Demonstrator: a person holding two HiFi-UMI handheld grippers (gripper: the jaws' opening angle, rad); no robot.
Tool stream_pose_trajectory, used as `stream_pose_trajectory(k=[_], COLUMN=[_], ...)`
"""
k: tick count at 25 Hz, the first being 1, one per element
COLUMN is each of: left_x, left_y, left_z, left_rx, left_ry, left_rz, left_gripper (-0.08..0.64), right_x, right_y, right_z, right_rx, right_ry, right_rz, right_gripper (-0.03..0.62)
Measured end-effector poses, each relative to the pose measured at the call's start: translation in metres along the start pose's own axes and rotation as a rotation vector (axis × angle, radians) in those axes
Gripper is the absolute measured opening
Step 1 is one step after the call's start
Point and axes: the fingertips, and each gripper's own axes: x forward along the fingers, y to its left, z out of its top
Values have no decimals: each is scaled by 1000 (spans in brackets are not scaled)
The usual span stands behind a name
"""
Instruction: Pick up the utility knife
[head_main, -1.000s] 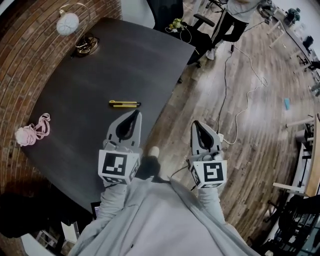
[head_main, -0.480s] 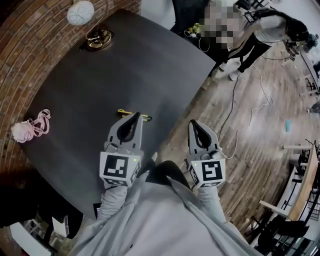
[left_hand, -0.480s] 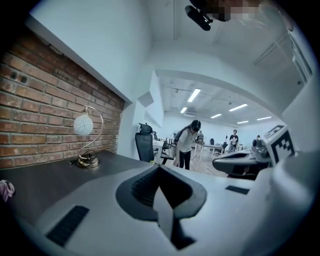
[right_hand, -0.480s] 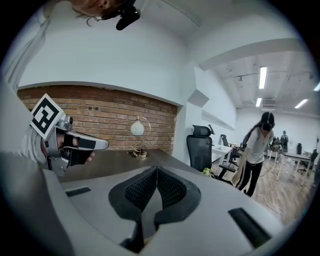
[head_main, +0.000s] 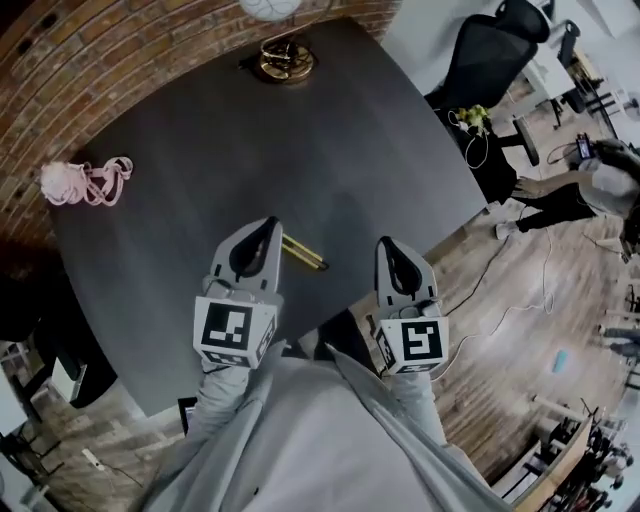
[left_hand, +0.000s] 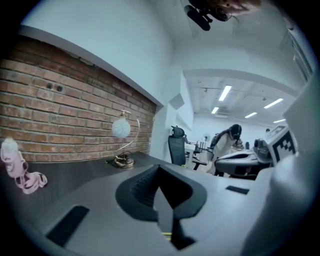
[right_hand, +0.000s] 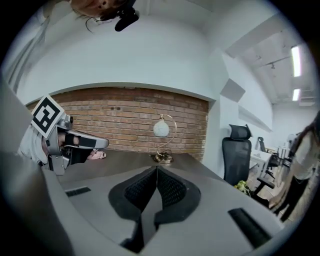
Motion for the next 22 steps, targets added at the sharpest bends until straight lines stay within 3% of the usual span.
stream_pose_trajectory(k=[7, 12, 17, 22], left_x=[3, -9, -23, -37], left_y=[33, 43, 48, 44], left_z=[15, 22, 27, 21], left_rx=[-51, -68, -71, -81], left_ry=[-41, -60, -65, -56], left_rz=[280, 440, 572, 646], left_gripper=[18, 18, 18, 18], right_x=[67, 92, 107, 109], right_y=[2, 9, 18, 33], right_z=[29, 43, 51, 53], right_rx=[-91, -124, -125, -130], right_ry=[-46, -86, -113, -126], right_rz=[299, 451, 573, 665], right_gripper=[17, 17, 17, 17])
